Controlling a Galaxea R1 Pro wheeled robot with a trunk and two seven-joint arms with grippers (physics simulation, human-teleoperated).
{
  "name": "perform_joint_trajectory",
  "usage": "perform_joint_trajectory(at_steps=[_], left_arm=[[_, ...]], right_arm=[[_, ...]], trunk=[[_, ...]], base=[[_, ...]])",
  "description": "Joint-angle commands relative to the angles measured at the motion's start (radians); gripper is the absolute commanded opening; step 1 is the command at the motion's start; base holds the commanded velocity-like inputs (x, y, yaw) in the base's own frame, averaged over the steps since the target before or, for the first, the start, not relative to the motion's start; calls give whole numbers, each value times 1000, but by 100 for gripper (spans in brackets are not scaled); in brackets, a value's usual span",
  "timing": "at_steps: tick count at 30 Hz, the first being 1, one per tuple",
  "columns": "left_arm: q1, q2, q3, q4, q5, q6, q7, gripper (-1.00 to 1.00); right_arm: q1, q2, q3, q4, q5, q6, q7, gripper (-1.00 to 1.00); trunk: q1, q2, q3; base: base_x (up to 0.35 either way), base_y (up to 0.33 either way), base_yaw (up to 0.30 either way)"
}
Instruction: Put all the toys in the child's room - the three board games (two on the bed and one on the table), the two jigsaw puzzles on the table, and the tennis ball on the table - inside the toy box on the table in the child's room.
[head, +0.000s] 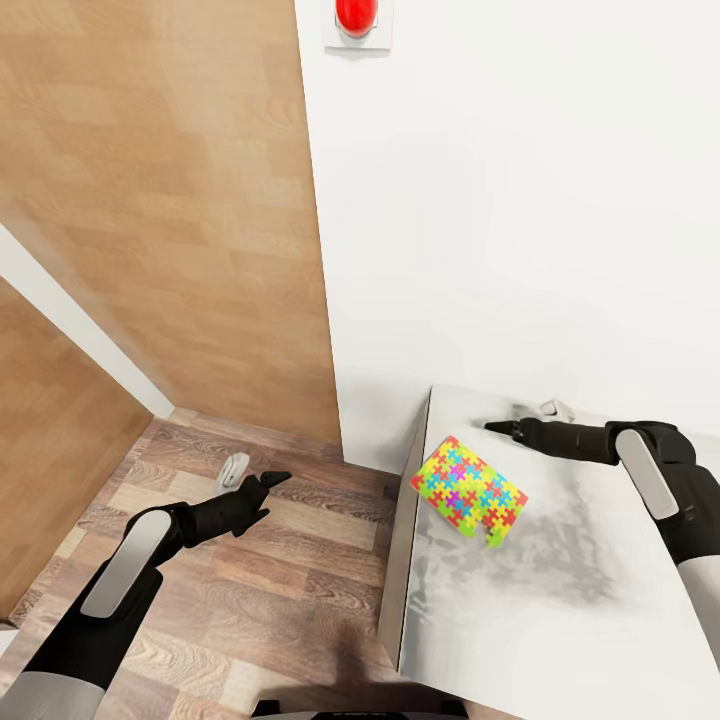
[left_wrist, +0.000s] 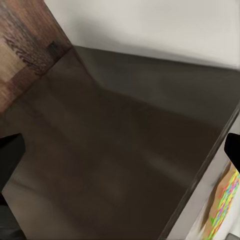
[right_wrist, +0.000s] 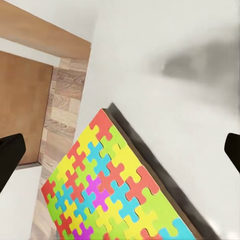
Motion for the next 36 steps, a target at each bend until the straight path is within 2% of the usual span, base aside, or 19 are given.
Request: perform_joint_trajectory(at_steps=[1,5,10,16,24,36], left_arm=[[-1,0,-1,0,7,0,9,100],[-1,0,-1,2,3,0,9,100],[-2,-1,-1,4,-2,0,9,100],[-2,-1,-1,5,-4,0,3,100],[-2,-1,-1,5,-7,0,-21,100],[-2,1,-1,5,-8,0,-39,100]], right_arm=[[0,-1,-7,0,6,11,7,100],[1,-1,-27,-1,7,27,7,100],[6,-1,-72,-4,10,27,7,100],[9,-1,-93,-6,12,27,6,100],[10,-1,-103,-7,13,27,4,100],[11,-1,-107,-7,13,27,3,100]], trunk=[[1,-2,-1],[1,-2,-1],[1,-2,-1],[1,-2,-1],[1,-2,-1],[1,-2,-1]], base=[[7,1,0],[5,1,0],[3,0,0],[1,0,0],[0,0,-23],[0,0,-151]])
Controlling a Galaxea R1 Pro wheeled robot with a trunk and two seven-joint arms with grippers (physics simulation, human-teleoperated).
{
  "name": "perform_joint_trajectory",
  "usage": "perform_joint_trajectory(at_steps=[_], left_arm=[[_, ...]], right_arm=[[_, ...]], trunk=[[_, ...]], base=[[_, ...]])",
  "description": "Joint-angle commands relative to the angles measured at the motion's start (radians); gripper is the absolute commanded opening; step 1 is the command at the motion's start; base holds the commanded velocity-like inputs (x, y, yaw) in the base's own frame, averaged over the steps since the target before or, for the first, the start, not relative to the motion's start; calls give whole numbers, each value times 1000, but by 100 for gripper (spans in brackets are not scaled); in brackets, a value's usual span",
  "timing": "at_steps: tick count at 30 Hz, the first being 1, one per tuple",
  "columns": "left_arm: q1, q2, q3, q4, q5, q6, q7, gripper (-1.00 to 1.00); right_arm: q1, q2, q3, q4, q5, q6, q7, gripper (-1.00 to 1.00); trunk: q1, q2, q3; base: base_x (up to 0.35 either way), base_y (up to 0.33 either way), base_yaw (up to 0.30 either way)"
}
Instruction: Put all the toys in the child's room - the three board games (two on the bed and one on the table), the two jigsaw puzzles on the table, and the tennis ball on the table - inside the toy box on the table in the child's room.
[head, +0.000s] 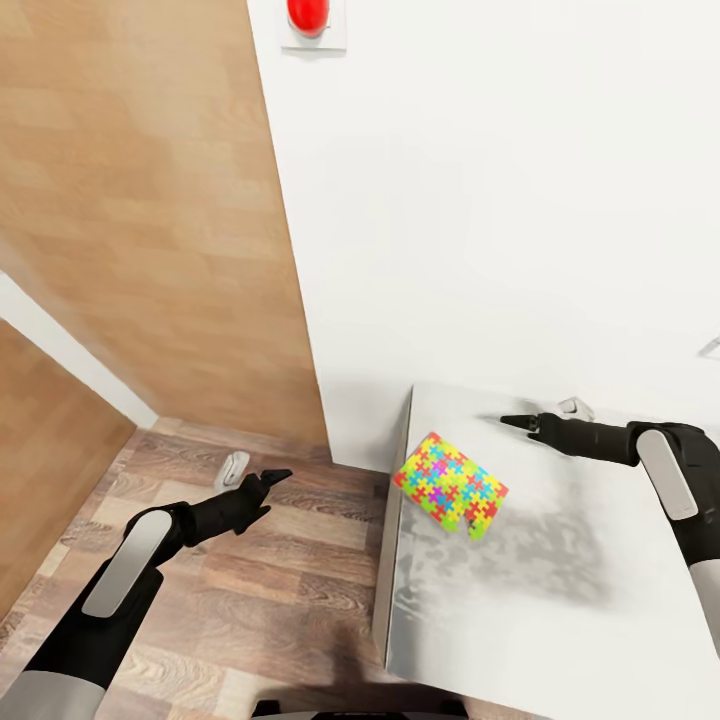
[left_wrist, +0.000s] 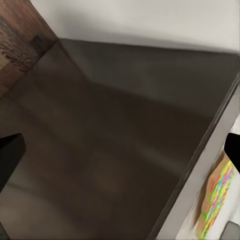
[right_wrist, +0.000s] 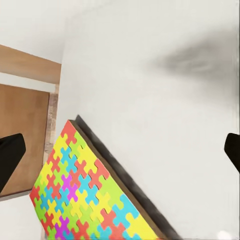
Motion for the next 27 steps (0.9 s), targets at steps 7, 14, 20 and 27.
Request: perform_joint_trajectory(at_steps=[7,14,20,27], left_arm=[[0,1,-1,-1,11,0,7,100],[-1,3,-1,-1,11,1,6,100],[0,4,-1,-1,11,1,5,100],[0,4,0,-1,11,0,5,100]], right_arm=[[-1,0,-2,0,9,4,10,100],[-1,0,-2,0,9,4,10,100],[-1,0,-2,0,9,4,10,100],[-1,4,-1,0,7,4,10,100]], trunk=[[1,-2,-1],[1,-2,-1],[1,-2,-1],[1,-2,-1]], base=[[0,0,-70],[-33,0,-24],[-177,0,-9],[-95,0,-3]])
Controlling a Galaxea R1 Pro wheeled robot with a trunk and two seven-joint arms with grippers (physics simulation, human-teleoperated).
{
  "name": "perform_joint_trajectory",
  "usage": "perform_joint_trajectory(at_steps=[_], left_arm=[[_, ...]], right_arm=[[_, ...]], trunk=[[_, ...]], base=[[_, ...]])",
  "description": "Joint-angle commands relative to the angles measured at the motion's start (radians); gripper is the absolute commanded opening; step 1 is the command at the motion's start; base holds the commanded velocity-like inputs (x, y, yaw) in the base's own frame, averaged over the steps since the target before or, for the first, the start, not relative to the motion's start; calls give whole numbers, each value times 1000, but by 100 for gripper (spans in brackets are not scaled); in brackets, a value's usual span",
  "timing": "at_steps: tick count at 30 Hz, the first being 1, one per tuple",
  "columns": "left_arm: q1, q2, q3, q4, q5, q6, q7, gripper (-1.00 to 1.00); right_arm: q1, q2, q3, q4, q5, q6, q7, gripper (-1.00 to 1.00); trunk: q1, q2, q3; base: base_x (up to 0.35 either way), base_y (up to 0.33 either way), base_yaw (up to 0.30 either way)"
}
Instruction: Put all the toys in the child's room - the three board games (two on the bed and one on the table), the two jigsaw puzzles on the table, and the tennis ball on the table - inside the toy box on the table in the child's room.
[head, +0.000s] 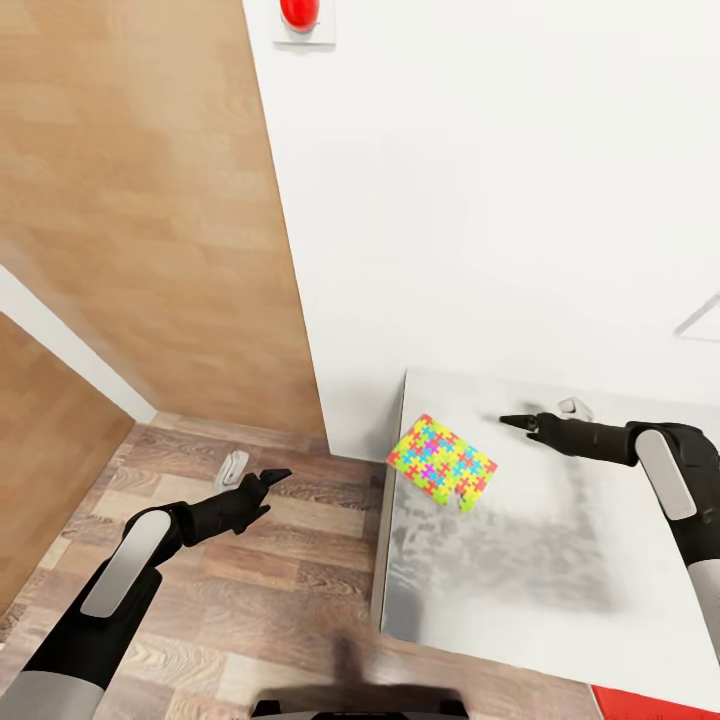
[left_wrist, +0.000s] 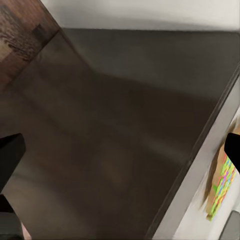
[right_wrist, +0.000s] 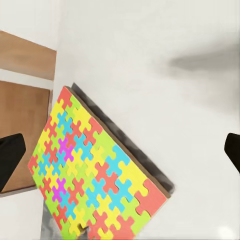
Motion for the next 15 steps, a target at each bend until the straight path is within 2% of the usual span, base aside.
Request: perform_joint_trajectory(at_steps=[1,15], left_arm=[[0,1,-1,-1,10,0,10,100],[0,3,1,2,10,-1,9,100]], right_arm=[[-1,2,0,1,9,4,10,100],[-1,14,7,7,8,4,10,100]], trunk=[[0,-2,-1],[0,-2,-1]], base=[[-46,0,-2],[-20,0,-1]])
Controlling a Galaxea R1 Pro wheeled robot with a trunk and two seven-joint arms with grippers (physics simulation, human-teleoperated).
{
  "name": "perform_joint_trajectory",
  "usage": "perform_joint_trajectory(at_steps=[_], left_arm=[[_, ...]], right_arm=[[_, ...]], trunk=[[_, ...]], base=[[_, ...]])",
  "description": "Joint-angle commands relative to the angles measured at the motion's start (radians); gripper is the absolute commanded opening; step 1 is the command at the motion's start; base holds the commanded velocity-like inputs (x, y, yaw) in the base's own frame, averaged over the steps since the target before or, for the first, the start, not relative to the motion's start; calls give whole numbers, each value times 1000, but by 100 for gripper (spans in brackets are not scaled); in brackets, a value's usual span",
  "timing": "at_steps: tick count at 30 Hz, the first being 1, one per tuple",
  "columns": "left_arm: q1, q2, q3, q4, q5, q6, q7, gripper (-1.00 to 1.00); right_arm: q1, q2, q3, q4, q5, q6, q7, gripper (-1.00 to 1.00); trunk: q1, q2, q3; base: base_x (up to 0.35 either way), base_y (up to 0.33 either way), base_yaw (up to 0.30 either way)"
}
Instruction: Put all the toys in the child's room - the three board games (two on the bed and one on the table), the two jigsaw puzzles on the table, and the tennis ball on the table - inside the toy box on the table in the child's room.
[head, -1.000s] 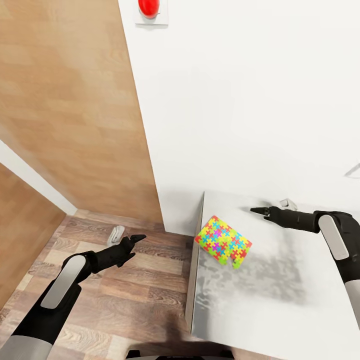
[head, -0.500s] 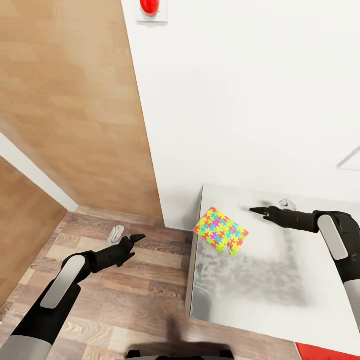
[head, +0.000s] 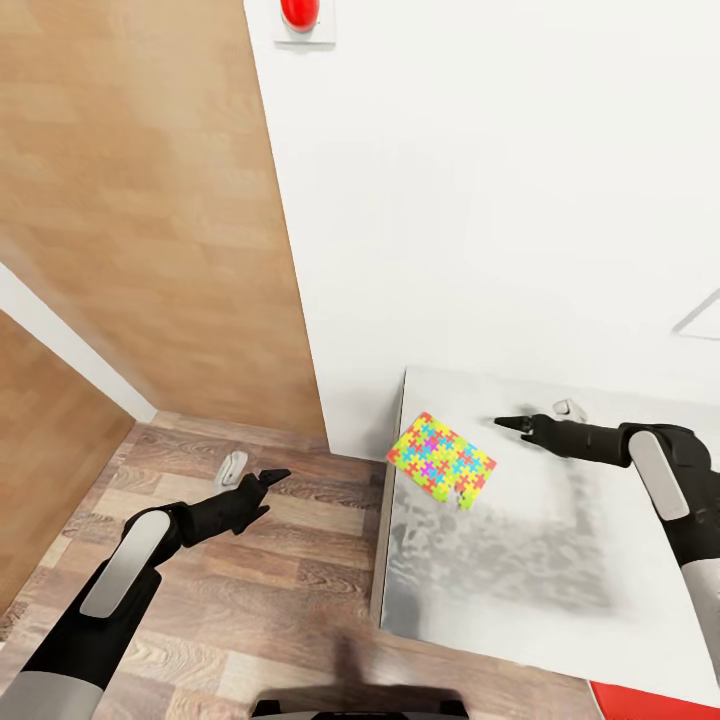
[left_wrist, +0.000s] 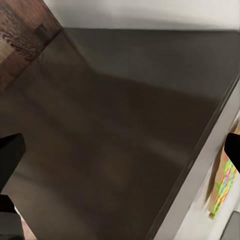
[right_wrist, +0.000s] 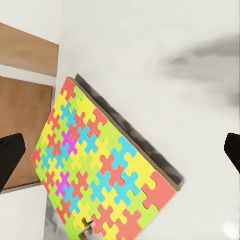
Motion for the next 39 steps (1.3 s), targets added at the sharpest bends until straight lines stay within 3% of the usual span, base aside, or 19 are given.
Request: perform_joint_trajectory(at_steps=[1,13,26,39], left_arm=[[-1,1,-1,-1,11,0,10,100],[0,1,-1,-1,12,0,9,100],[0,1,-1,-1,11,-1,9,100],[0,2,0,-1,12,-1,9,100]], right_arm=[[-1,0,-2,0,9,4,10,100],[0,5,0,2,8,4,10,100],[0,37,1,5,11,4,9,100],[18,44,9,4,12,4,11,100]], trunk=[[1,-2,-1],[1,-2,-1],[1,-2,-1],[1,-2,-1]], base=[[-6,0,0],[-135,0,0],[-73,0,0],[-42,0,0]])
